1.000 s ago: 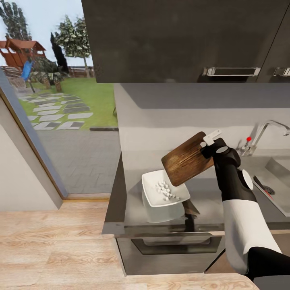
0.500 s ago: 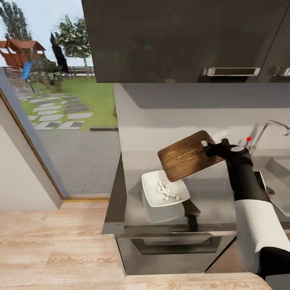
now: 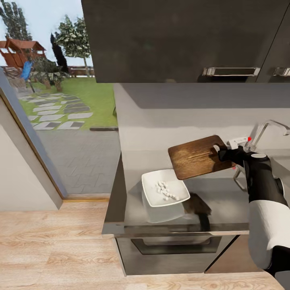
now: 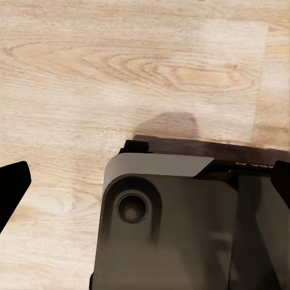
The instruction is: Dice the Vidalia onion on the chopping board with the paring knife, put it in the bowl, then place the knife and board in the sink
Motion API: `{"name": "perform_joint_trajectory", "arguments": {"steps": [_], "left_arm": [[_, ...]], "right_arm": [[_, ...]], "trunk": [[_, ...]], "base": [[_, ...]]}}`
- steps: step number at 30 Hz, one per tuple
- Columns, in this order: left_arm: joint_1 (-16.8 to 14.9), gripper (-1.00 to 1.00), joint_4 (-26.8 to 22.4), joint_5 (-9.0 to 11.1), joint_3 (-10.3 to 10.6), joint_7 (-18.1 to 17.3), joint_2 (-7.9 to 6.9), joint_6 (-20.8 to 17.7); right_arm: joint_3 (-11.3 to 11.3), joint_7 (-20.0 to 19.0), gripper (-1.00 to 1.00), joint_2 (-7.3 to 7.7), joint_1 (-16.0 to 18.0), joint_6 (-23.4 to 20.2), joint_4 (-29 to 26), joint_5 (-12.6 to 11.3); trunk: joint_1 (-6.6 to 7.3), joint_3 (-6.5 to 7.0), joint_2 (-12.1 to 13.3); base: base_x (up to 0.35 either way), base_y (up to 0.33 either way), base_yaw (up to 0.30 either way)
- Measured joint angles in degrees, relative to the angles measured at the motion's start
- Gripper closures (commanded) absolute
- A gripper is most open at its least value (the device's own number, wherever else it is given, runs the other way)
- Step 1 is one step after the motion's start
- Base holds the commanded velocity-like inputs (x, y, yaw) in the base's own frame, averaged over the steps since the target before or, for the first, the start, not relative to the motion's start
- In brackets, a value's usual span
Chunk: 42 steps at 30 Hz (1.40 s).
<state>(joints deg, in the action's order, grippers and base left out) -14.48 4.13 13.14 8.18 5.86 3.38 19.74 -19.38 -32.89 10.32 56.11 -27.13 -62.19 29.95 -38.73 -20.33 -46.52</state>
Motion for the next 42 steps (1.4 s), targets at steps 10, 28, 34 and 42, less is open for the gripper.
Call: {"name": "perform_joint_trajectory", "arguments": {"steps": [10,28,34,42], "left_arm": [[0.0,-1.0,0.0,0.0,0.0,0.0,-0.08,0.0],[0.0,-1.0,0.0,0.0,-0.1,0.0,-0.17,0.0],[0.0,-1.0,0.0,0.0,-0.1,0.0,-0.21,0.0],[0.0,-1.0,0.0,0.0,-0.1,0.0,-0.25,0.0]], "right_arm": [[-11.1,-1.5,1.0,-0.04,0.0,4.1,5.1,-0.1],[-11.2,-1.7,1.0,-0.26,0.0,4.3,7.8,-0.1],[-11.1,-1.6,1.0,-0.29,0.0,4.4,8.6,-0.2],[-11.1,-1.3,1.0,-0.29,0.0,4.3,8.7,-0.2]], "trunk": [[0.0,0.0,0.0],[0.0,0.0,0.0],[0.0,0.0,0.0],[0.0,0.31,0.0]], "base": [[0.0,-0.279,0.0],[0.0,-0.267,0.0],[0.0,-0.121,0.0],[0.0,-0.005,-0.127]]}}
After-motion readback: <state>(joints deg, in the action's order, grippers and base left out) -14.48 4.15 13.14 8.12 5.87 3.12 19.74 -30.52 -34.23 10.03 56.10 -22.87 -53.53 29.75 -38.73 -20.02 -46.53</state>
